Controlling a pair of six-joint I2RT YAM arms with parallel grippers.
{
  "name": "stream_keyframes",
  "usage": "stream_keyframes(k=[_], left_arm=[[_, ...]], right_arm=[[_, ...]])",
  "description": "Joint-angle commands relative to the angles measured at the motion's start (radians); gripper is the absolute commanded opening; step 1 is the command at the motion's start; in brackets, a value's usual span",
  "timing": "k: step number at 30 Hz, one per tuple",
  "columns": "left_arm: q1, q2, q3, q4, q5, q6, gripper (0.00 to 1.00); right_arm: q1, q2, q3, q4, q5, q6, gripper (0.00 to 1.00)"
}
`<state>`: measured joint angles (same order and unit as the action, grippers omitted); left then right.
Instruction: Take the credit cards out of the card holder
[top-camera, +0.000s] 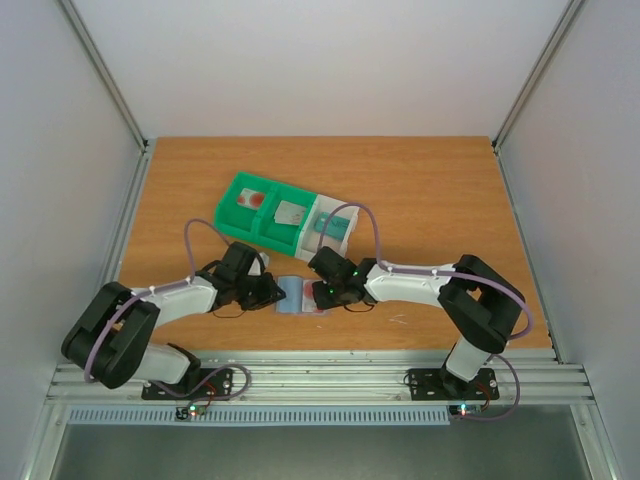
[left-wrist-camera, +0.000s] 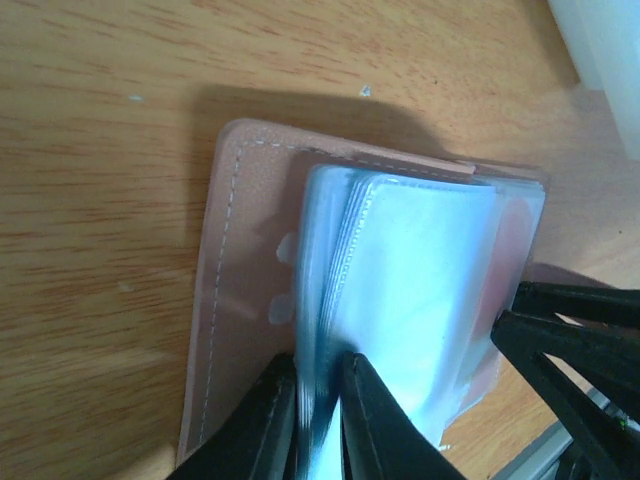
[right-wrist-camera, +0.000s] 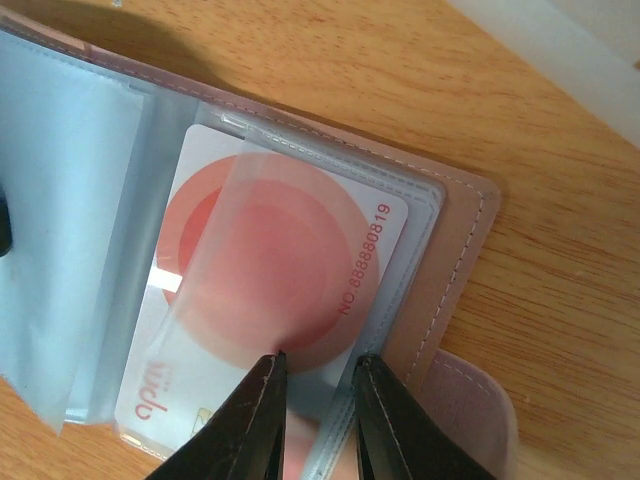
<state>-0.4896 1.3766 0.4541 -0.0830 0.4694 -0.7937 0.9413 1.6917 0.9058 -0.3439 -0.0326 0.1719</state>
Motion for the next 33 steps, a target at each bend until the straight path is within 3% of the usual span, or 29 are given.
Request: stream_keyframes(k=[1,8,16,33], left_arm=[[-0.060,0.034,0.020,0.005,-0.053,-0.017,0.13],[-0.063,-0.102,0.019,-0.078,-0.107,-0.036,0.10],[-0.064,-0.262,-0.009,-0.080,-0.106,-0.108,0.27],[-0.112,0.048,0.037,0.203,-0.003,-0.116,0.27]], right_arm=[[0.013,0.005,-0.037,-0.010,0.008,0.010,0.20],[0.012,-0.032,-0.066,-0.001,0.028,0.011,0.18],[0.013,-0.049,-0.087,0.042,0.003,0.006,0.17],[-0.002,-0.082,-0.095,0.062,-0.045,0.038,0.17]])
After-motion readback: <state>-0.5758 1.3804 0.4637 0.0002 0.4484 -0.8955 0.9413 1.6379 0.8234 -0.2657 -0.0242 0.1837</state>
